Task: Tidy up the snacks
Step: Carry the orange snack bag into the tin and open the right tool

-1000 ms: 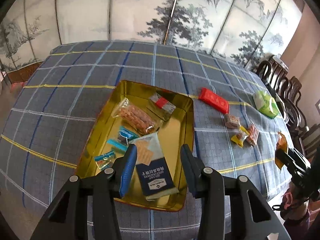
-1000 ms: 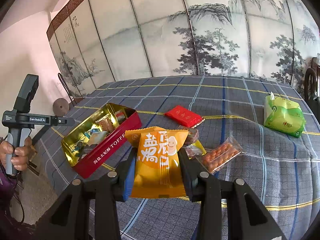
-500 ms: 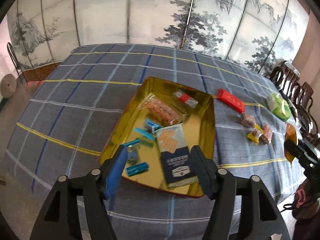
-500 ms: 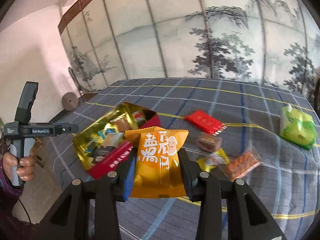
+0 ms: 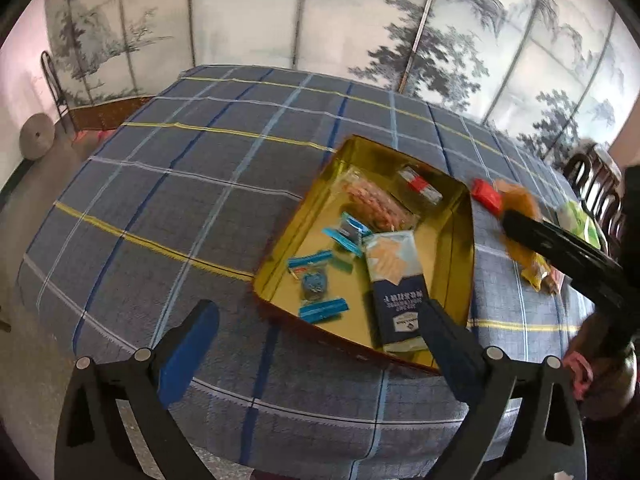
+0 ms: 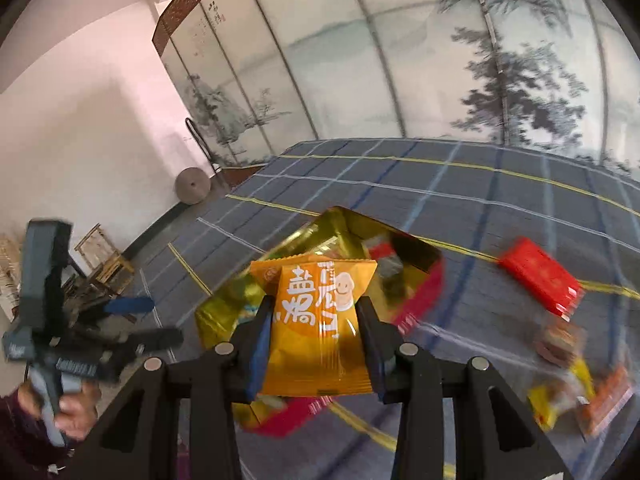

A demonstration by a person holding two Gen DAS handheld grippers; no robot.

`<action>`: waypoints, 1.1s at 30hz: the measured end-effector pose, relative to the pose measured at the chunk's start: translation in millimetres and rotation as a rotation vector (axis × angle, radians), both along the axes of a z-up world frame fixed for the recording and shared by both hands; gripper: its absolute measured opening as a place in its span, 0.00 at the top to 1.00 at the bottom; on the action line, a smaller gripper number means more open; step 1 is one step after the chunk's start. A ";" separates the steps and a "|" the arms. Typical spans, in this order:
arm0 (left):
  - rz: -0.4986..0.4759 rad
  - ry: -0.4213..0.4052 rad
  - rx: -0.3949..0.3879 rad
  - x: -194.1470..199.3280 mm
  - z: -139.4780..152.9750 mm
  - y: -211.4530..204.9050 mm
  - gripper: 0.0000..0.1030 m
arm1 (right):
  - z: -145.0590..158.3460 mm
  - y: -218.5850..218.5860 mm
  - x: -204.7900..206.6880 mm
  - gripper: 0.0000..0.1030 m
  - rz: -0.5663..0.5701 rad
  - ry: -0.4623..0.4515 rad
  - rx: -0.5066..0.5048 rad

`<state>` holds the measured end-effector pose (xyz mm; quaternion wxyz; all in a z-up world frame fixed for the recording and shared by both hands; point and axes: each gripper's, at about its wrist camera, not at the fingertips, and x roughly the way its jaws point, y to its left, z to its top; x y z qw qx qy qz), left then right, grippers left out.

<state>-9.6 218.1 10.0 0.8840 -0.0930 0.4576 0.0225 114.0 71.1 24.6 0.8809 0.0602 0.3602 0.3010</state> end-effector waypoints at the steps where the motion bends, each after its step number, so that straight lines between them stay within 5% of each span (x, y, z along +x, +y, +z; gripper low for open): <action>1: -0.002 -0.003 -0.026 -1.2 -0.2 3.1 0.02 | -2.1 8.3 9.0 0.61 0.004 0.010 -0.004; 4: -0.014 -0.005 -0.090 -5.6 -2.9 10.5 0.01 | -10.0 29.4 33.0 0.61 0.019 0.048 -0.021; 10: -0.012 -0.051 0.049 -9.2 -0.1 11.2 0.01 | -29.4 71.5 63.2 0.61 0.035 0.085 -0.089; 33: 0.047 -0.039 0.156 -4.8 -16.4 31.9 0.01 | -58.8 117.4 96.1 0.61 0.004 0.178 -0.176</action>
